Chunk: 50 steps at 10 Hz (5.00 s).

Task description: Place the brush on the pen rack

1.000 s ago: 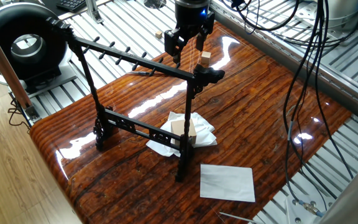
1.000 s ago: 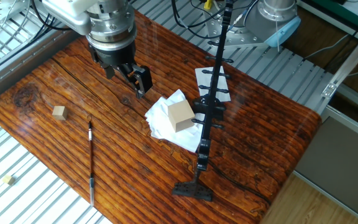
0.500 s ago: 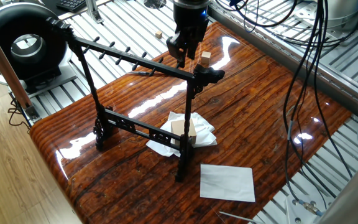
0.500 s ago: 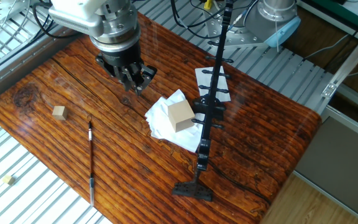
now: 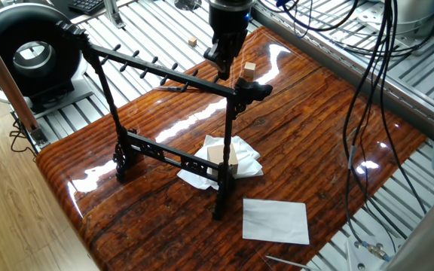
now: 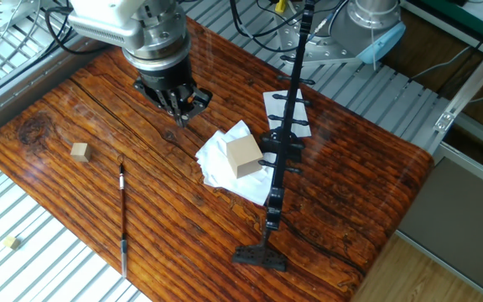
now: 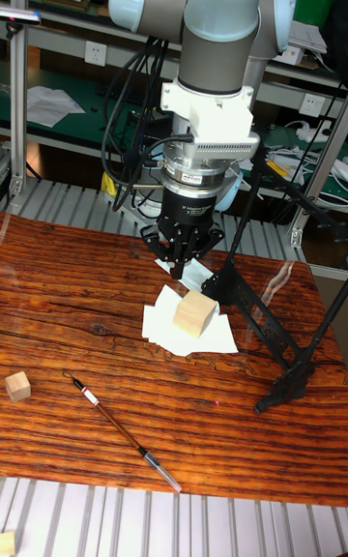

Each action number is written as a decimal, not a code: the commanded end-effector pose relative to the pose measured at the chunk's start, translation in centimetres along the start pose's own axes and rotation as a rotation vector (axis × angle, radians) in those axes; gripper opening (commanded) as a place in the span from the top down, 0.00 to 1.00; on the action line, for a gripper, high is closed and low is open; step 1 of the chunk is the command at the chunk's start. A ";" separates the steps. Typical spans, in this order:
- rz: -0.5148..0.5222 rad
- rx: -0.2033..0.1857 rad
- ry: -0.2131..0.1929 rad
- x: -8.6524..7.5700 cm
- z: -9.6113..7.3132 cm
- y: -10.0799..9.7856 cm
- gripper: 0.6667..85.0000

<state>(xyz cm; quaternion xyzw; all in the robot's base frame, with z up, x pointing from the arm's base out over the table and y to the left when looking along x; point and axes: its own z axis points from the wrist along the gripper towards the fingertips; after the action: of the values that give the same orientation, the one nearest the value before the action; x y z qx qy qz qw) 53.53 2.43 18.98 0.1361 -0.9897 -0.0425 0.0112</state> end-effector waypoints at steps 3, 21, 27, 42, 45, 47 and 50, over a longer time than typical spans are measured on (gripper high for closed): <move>-0.027 0.028 -0.017 -0.5 -0.3 -0.7 0.99; 0.016 -0.012 -0.039 -1.7 -0.9 0.5 0.99; -0.018 0.139 -0.099 -3.3 -1.3 -3.4 0.99; -0.114 -0.019 -0.178 -7.0 3.8 -2.9 0.99; -0.153 -0.033 -0.222 -8.3 7.7 -4.7 0.99; -0.185 0.105 -0.219 -7.4 9.7 -9.4 0.99; -0.204 0.114 -0.223 -7.1 11.8 -10.0 0.99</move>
<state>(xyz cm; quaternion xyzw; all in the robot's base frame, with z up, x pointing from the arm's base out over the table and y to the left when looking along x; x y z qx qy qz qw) 62.62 -3.11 8.11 0.2250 -0.9686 -0.0126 -0.1050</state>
